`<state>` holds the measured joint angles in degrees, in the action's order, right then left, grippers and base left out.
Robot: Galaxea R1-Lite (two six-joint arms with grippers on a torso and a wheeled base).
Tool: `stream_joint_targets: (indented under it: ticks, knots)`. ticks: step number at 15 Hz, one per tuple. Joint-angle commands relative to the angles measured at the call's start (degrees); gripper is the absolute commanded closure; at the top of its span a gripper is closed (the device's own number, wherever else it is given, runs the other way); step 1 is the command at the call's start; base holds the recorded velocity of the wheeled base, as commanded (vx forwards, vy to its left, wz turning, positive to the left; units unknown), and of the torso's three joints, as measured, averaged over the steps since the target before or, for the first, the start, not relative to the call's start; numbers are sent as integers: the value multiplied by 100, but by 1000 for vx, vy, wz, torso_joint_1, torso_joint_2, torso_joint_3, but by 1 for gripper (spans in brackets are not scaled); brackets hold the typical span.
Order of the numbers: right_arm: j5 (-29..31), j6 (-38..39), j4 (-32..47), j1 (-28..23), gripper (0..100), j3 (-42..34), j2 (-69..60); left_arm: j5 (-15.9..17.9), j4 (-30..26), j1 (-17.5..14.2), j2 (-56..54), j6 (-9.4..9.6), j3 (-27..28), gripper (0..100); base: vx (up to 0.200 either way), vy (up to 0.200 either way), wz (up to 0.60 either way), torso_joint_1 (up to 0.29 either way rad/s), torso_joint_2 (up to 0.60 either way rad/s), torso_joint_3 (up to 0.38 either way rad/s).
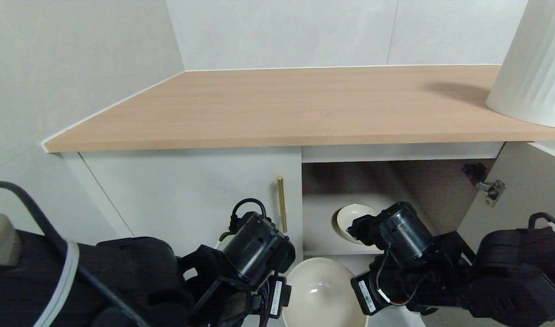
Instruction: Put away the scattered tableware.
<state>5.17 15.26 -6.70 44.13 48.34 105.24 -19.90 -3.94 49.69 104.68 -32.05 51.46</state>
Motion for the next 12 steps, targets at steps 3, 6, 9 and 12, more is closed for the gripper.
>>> stream_joint_targets:
  ticks: [3,6,9,12]
  knots:
    - [-51,3,-68,17,100,0,-4,47,60,15,-9,-3,5,0,0,0,0,0,0,0]
    - [-51,-15,-59,17,100,0,49,47,69,15,-27,-3,14,0,0,0,0,0,0,0]
    - [380,-32,-50,-221,100,106,392,47,69,15,-158,-3,14,0,0,0,0,0,0,0]
    - [828,-15,-50,-563,100,247,761,47,69,15,-211,6,14,0,0,0,0,0,0,0]
